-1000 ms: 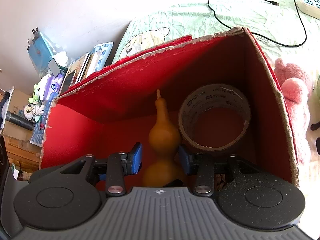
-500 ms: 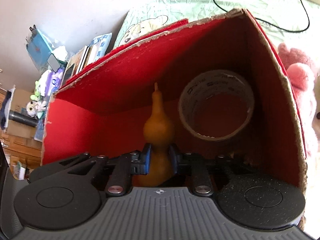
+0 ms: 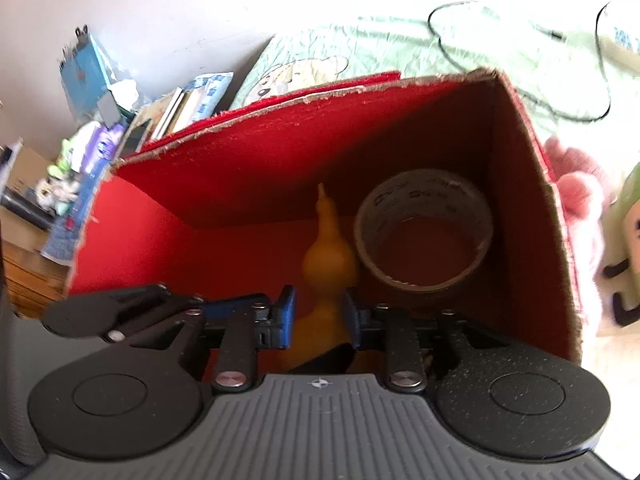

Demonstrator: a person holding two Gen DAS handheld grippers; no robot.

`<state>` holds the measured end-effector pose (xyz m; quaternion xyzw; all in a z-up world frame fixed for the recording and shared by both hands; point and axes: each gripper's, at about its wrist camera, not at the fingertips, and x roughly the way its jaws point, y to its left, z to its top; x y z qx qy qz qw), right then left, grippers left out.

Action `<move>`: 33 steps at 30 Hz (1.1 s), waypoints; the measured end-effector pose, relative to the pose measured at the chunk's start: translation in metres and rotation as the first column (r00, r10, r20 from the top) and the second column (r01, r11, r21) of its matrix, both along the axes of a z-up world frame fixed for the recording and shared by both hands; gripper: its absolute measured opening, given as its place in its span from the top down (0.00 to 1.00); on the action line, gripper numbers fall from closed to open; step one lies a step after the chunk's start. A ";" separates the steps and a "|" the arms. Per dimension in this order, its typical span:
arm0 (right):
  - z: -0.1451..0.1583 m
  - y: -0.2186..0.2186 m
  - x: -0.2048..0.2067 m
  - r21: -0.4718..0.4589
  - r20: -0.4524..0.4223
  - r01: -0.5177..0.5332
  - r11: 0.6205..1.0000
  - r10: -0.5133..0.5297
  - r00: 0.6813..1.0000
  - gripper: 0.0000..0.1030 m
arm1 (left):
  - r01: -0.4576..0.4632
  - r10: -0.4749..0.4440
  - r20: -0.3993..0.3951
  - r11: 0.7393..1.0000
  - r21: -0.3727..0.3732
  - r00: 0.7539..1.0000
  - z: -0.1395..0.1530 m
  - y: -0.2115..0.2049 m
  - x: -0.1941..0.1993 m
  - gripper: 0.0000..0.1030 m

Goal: Organize objects
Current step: 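Open the right gripper to release the gourd on the box floor, then withdraw the right gripper from the box toward the beige strap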

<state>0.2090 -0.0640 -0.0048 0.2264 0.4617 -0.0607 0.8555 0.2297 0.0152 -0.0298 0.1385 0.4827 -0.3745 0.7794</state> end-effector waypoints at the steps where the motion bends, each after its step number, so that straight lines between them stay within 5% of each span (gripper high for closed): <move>1: 0.000 0.001 -0.001 -0.025 0.002 0.003 1.000 -0.003 1.000 0.71 | 0.000 -0.001 0.005 1.000 0.002 1.000 0.000 0.000 -0.001 0.38; 6: 0.006 -0.010 -0.014 -0.033 0.062 0.068 0.997 -0.065 0.996 0.72 | 0.001 0.000 0.008 1.000 -0.018 1.000 0.002 0.002 -0.001 0.27; 11: 0.027 -0.012 -0.033 -0.086 0.201 0.119 0.989 -0.100 0.975 0.71 | 0.001 0.000 0.029 1.000 -0.030 1.000 0.004 0.001 -0.003 0.27; 15: 0.035 -0.010 -0.045 -0.133 0.269 0.165 0.977 -0.125 0.955 0.52 | -0.009 0.011 0.033 0.998 -0.056 0.999 0.007 0.004 -0.003 0.27; 18: 0.035 -0.016 -0.056 -0.100 0.306 0.231 0.968 -0.191 0.933 0.47 | -0.023 0.026 0.074 0.999 -0.040 0.997 0.011 0.005 -0.008 0.26; 33: 0.043 -0.005 -0.079 -0.042 0.297 0.145 0.989 -0.126 0.947 0.53 | -0.163 0.152 0.235 0.986 0.028 0.960 0.043 0.025 -0.037 0.21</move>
